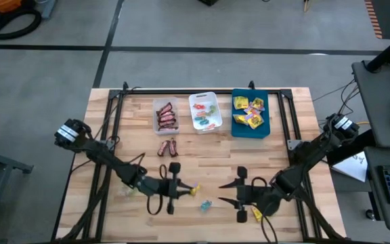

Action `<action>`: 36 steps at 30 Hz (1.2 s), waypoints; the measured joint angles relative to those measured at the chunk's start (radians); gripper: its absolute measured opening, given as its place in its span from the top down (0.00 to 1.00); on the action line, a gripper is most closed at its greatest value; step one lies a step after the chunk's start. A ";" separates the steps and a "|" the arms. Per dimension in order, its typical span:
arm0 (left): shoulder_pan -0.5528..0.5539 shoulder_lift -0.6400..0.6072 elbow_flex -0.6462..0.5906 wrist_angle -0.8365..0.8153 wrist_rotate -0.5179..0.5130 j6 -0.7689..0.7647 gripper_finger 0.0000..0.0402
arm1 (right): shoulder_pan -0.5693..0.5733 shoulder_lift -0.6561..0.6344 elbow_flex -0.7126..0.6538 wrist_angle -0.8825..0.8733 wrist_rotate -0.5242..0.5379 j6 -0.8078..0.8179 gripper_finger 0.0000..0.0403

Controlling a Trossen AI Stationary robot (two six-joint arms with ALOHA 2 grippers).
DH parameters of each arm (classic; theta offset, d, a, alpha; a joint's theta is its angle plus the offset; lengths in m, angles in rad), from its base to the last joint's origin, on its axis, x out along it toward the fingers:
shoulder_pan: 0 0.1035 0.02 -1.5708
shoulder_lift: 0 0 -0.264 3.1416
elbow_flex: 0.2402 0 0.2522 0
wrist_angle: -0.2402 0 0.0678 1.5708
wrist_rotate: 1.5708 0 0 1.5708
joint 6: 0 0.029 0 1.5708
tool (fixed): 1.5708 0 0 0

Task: Sort candy
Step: Put the left yellow sour patch candy into the blue bin

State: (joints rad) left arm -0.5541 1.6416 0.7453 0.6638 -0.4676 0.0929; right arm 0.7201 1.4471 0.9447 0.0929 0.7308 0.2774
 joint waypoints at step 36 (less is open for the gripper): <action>0.032 -0.112 -0.229 0.286 0.092 0.003 1.00 | -0.409 0.193 0.027 0.550 -0.621 -0.256 0.36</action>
State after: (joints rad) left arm -0.5224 1.5291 0.5167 0.9500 -0.3752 0.0963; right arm 0.3113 1.6405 0.9722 0.6426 0.1095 0.0214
